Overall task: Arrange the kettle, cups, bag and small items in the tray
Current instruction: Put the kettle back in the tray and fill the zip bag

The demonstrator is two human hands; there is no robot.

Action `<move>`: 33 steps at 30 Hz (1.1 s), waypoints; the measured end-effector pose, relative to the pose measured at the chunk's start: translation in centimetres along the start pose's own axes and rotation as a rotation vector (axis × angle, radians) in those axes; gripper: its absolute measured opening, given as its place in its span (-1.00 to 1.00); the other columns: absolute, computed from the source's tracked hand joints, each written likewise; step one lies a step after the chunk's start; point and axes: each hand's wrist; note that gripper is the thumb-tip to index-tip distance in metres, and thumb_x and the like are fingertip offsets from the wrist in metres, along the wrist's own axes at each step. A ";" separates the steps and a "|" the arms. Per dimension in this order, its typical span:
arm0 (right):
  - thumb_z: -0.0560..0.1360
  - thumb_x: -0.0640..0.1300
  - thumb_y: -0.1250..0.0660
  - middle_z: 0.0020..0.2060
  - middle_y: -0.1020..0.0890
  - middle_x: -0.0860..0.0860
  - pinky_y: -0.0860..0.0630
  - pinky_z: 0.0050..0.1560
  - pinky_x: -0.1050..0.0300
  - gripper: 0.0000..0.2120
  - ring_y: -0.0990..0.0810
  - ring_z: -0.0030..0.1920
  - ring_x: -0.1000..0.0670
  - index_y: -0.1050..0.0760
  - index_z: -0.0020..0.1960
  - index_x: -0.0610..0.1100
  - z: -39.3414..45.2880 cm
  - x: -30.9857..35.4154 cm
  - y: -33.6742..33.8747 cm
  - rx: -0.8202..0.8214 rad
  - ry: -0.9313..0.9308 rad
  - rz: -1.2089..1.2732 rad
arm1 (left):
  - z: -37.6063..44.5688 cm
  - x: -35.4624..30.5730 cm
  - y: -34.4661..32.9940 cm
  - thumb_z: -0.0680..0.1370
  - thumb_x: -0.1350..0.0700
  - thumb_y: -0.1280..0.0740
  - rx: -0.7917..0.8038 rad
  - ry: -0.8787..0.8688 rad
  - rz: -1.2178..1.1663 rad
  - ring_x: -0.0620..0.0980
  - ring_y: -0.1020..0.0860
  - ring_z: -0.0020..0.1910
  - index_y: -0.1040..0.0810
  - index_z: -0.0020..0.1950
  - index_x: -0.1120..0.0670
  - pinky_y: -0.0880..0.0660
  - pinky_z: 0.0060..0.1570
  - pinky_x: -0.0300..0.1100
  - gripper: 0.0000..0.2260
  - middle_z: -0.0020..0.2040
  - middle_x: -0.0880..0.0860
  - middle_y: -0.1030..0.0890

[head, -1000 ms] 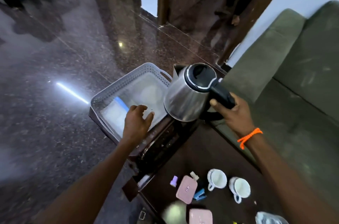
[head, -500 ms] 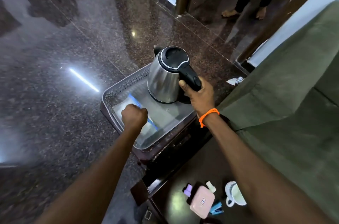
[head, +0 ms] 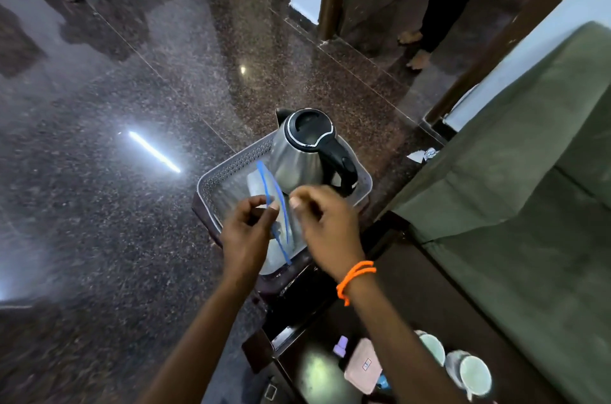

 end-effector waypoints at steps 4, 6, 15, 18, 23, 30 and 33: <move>0.59 -0.20 -0.23 -0.08 -0.71 0.01 -0.62 0.13 -0.06 -0.72 -0.57 -0.15 0.06 -0.64 0.18 -0.04 -1.4 1.2 -1.2 0.253 -0.274 0.024 | -2.1 -0.9 -0.2 0.57 0.34 -0.36 0.043 -0.131 0.069 -0.12 -0.58 -0.29 -0.66 0.14 0.10 -0.57 -0.24 -0.25 -0.78 -0.22 0.16 -0.66; 0.59 -0.17 -0.22 0.04 -0.73 -0.06 -0.59 0.16 -0.10 -0.71 -0.63 -0.06 -0.03 -0.63 0.22 -0.05 -1.1 1.4 -0.5 0.270 -0.327 -0.096 | -3.1 -0.7 -0.2 0.58 0.31 -0.37 0.002 -0.170 0.113 -0.08 -0.56 -0.34 -0.66 0.15 0.10 -0.54 -0.27 -0.18 -0.80 -0.25 0.21 -0.63; 0.62 -0.23 -0.10 -0.53 -0.48 -0.03 -0.25 -0.61 0.39 -0.72 -0.31 -0.64 0.10 -0.49 -0.18 -0.07 -1.6 1.4 2.1 0.529 -0.829 0.328 | -6.5 0.4 -0.8 0.60 0.16 -0.41 0.097 -0.433 0.225 0.02 -0.67 -0.13 -0.68 0.11 0.03 -0.61 -0.10 -0.01 -0.88 -0.08 0.03 -0.68; 0.58 -0.45 -0.06 -0.39 -0.62 -0.03 -0.55 -0.48 0.27 -0.66 -0.58 -0.48 0.11 -0.53 -0.10 -0.16 -1.7 1.2 2.1 0.348 -0.847 0.735 | -7.7 0.2 -1.2 0.59 0.14 -0.39 0.118 -0.554 0.250 -0.05 -0.63 -0.17 -0.65 0.11 -0.03 -0.57 -0.14 -0.15 -0.87 -0.10 -0.04 -0.63; 0.60 -0.42 -0.06 -0.27 -0.53 -0.17 -0.49 -0.28 0.12 -0.72 -0.52 -0.25 -0.11 -0.49 -0.10 -0.21 -3.4 1.5 2.0 0.306 -0.811 0.846 | -9.2 -0.4 -1.8 0.59 0.19 -0.38 0.212 -0.723 0.313 -0.14 -0.54 -0.22 -0.63 0.13 -0.08 -0.42 -0.19 -0.33 -0.80 -0.15 -0.10 -0.56; 0.54 -0.27 -0.23 -0.31 -0.71 0.02 -0.67 -0.30 0.11 -0.81 -0.70 -0.32 0.05 -0.60 -0.04 -0.10 -4.4 2.1 5.3 0.511 -0.669 1.040 | -4.7 -0.3 0.9 0.52 -0.28 -0.36 0.025 -0.288 0.330 0.02 -0.55 0.18 -0.56 0.27 -0.01 -0.53 0.18 -0.01 -0.55 0.21 0.10 -0.55; 0.47 -0.18 -0.35 -0.09 -0.67 0.03 -0.65 0.04 0.04 -0.69 -0.67 -0.13 0.02 -0.56 0.21 -0.17 -5.2 1.1 6.5 0.344 -0.844 0.870 | -3.4 0.5 1.9 0.36 -0.28 -0.53 0.409 0.304 -0.098 0.23 -0.64 0.05 -0.56 0.26 0.06 -0.56 0.08 0.34 -0.38 0.25 0.31 -0.62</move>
Point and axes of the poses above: each hand's wrist, its own z-axis towards the middle knuckle, its own y-axis out of the back of the hand, x = y × z
